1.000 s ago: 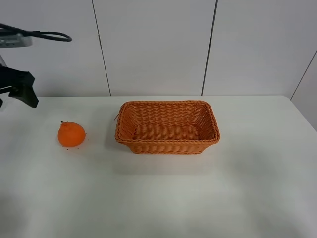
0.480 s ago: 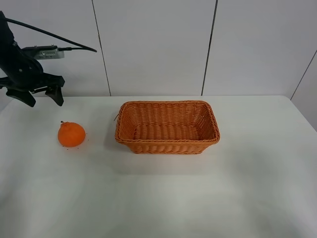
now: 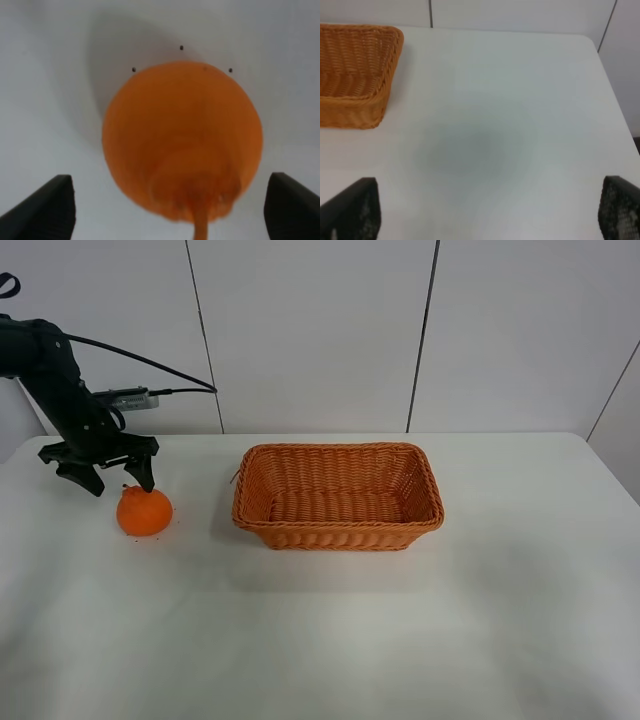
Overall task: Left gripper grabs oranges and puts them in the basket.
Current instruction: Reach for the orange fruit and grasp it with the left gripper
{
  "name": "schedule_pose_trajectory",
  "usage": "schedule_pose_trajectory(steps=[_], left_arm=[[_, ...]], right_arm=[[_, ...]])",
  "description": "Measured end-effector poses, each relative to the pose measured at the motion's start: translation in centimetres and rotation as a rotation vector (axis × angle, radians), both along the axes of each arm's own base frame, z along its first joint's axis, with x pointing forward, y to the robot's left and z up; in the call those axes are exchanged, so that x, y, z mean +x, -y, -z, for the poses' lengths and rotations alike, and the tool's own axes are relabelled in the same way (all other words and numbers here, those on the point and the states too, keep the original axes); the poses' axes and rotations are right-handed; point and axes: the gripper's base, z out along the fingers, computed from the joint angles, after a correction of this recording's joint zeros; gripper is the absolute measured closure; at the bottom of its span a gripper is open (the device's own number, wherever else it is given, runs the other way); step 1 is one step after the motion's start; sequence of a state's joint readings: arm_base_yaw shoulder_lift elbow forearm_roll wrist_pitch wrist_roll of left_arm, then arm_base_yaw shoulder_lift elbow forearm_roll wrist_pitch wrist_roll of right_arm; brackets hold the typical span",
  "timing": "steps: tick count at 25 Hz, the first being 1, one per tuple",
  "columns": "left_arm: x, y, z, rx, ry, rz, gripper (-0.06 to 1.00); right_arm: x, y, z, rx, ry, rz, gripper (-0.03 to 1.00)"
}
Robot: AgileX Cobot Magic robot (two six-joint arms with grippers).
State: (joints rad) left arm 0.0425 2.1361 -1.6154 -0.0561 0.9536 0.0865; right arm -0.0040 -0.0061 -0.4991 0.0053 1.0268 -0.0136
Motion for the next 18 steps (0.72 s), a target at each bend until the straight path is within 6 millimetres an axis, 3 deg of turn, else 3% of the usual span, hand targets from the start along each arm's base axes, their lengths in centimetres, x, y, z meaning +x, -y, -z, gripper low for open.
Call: schedule_pose_trajectory(steps=[15,18], left_arm=[[0.7,0.5,5.1,-0.057,-0.068,-0.004,0.1],[0.7,0.5,5.4,-0.062,-0.073,-0.008,0.21]], right_arm=[[0.0,0.0,0.0,0.0,0.0,0.0,0.27],[0.0,0.0,0.0,0.0,0.0,0.0,0.27]])
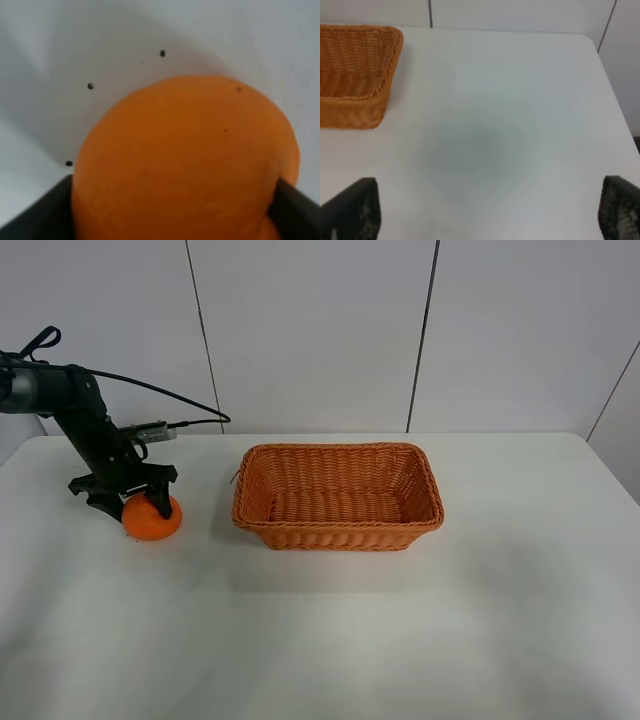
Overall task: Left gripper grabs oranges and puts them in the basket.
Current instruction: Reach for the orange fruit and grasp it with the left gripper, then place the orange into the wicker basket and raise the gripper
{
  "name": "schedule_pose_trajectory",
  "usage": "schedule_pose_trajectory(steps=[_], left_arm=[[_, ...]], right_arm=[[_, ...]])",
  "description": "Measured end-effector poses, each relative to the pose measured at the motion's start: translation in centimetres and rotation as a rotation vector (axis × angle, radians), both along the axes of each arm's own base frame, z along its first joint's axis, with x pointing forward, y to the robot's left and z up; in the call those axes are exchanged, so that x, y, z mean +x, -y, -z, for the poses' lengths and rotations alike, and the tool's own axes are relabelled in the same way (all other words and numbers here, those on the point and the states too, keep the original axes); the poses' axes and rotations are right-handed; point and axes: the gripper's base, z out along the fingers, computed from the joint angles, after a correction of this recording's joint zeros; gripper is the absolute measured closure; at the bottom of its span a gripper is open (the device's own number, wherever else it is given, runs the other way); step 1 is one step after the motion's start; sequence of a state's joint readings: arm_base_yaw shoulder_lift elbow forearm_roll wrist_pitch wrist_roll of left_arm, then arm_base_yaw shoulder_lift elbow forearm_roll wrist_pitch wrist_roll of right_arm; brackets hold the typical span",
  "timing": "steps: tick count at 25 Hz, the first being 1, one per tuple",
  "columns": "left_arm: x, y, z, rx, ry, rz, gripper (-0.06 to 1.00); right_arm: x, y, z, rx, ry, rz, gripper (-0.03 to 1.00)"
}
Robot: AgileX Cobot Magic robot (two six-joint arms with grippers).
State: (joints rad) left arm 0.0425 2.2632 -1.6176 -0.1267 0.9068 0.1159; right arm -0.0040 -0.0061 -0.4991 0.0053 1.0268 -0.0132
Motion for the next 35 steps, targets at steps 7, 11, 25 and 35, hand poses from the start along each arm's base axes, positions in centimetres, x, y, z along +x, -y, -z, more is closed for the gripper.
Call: schedule_pose_trajectory(steps=[7,11,25,35], left_arm=[[0.2,-0.1,-0.8,0.01,0.004,0.01,0.72],[0.3,-0.1,-2.4,0.012,0.013,0.015,0.72],[1.5,1.8,-15.0,0.011,0.206,0.031,0.72],[-0.6,14.3,-16.6,-0.016,0.254,0.303,0.72]], right_arm=[[0.0,0.0,0.0,0.0,0.0,0.0,0.27],[0.0,0.0,0.0,0.0,0.0,0.0,0.27],[0.0,0.0,0.0,0.0,0.0,0.0,0.27],[0.0,0.0,0.0,0.0,0.0,0.0,0.27]])
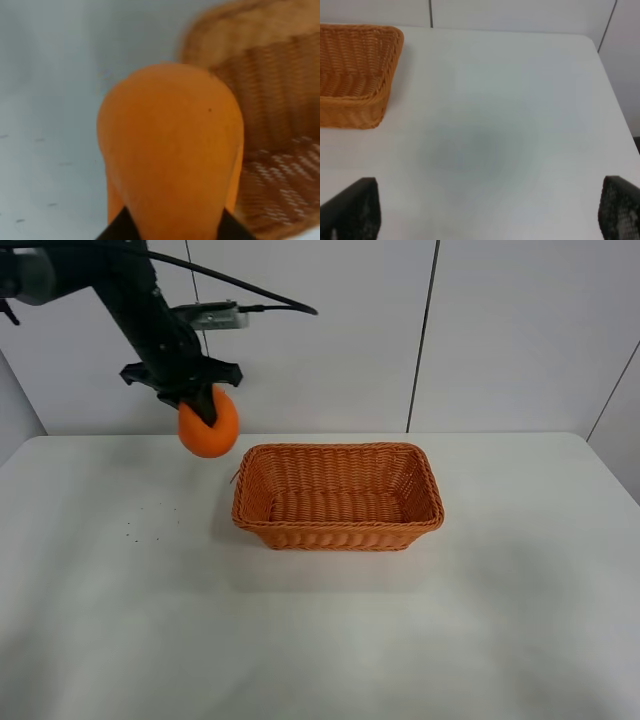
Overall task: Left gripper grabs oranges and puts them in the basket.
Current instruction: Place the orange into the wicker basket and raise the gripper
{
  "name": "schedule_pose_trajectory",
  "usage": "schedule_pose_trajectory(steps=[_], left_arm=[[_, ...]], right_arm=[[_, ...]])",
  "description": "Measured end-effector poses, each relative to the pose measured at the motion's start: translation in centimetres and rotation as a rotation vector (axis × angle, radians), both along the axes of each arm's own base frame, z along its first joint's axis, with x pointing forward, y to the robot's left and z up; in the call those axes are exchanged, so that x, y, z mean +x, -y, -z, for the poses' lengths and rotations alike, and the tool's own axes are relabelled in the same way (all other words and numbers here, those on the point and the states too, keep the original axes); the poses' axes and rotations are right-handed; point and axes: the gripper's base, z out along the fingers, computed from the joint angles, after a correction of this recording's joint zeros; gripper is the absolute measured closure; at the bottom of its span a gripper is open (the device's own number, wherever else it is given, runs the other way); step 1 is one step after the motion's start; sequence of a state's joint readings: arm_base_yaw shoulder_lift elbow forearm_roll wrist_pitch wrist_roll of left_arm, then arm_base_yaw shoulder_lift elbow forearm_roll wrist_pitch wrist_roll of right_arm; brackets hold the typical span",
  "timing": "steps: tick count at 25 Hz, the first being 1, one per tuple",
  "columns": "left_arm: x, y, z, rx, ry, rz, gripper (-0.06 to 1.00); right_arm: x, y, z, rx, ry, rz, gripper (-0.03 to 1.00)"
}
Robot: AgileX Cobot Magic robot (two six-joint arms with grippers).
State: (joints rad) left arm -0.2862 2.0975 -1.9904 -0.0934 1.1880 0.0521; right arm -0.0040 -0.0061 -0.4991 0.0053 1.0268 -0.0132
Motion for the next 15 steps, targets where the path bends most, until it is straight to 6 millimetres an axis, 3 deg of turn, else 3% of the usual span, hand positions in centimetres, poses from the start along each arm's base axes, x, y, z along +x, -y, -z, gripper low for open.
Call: schedule_pose_trajectory(steps=[4,8,15], left_arm=[[-1.7,5.4,0.3,-0.006,0.007,0.116,0.72],[-2.4,9.8,2.3,-0.028,0.039,0.198,0.72],[-1.1,14.1,7.7,-0.037,0.061,0.251,0.72]], right_arm=[[0.0,0.0,0.0,0.0,0.0,0.0,0.27],[0.0,0.0,0.0,0.0,0.0,0.0,0.27],[0.0,0.0,0.0,0.0,0.0,0.0,0.27]])
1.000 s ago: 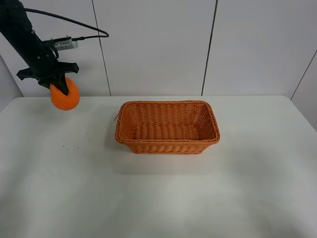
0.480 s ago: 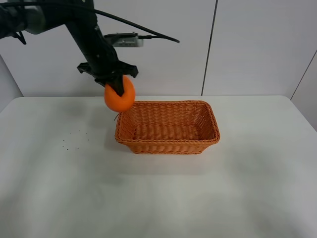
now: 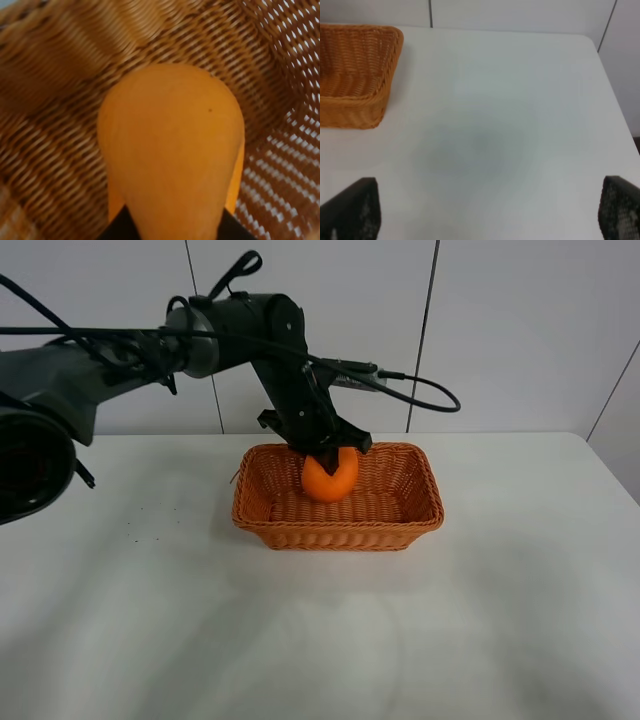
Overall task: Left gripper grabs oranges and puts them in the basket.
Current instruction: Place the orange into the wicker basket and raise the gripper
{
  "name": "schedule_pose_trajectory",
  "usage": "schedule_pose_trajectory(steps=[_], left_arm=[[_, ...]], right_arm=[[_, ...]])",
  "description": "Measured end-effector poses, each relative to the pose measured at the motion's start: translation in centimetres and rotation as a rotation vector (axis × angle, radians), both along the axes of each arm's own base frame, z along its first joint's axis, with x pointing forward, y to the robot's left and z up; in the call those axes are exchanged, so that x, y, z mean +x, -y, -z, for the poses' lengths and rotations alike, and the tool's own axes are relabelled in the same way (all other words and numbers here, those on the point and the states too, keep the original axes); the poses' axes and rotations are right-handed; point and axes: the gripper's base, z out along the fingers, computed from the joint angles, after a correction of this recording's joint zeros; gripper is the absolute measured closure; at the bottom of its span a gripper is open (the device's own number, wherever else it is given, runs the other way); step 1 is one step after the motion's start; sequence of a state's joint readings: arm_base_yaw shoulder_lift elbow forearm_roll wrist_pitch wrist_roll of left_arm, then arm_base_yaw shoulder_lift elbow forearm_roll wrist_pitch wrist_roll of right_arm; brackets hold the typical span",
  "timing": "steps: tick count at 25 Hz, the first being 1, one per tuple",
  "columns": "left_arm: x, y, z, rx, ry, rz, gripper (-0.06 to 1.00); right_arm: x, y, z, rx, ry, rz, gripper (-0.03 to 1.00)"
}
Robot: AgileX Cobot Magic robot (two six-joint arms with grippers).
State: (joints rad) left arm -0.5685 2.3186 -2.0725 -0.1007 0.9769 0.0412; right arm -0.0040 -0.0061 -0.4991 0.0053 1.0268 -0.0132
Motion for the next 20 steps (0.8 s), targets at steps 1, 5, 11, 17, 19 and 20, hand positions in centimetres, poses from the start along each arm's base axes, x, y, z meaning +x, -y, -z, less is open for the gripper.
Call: schedule_pose_trajectory(steps=[1,5,11,17,19,20], left_arm=[[0.2,0.2,0.6,0.0,0.0,0.0,0.72],[0.8,0.4,3.0,0.02,-0.003,0.003,0.72],[1.0,0.5,3.2,0.018,0.012,0.004,0.66],[0.7,0.3,3.3,0.036,-0.012,0.009,0.17],[0.6,0.3,3.2,0.045,-0.025,0.014,0.12],[0.6,0.3,3.1,0.05,-0.032,0.016,0.11]], right_arm=[[0.0,0.0,0.0,0.0,0.0,0.0,0.27],[0.0,0.0,0.0,0.0,0.0,0.0,0.27],[0.0,0.0,0.0,0.0,0.0,0.0,0.27],[0.0,0.0,0.0,0.0,0.0,0.0,0.27],[0.0,0.0,0.0,0.0,0.0,0.0,0.27],[0.0,0.0,0.0,0.0,0.0,0.0,0.27]])
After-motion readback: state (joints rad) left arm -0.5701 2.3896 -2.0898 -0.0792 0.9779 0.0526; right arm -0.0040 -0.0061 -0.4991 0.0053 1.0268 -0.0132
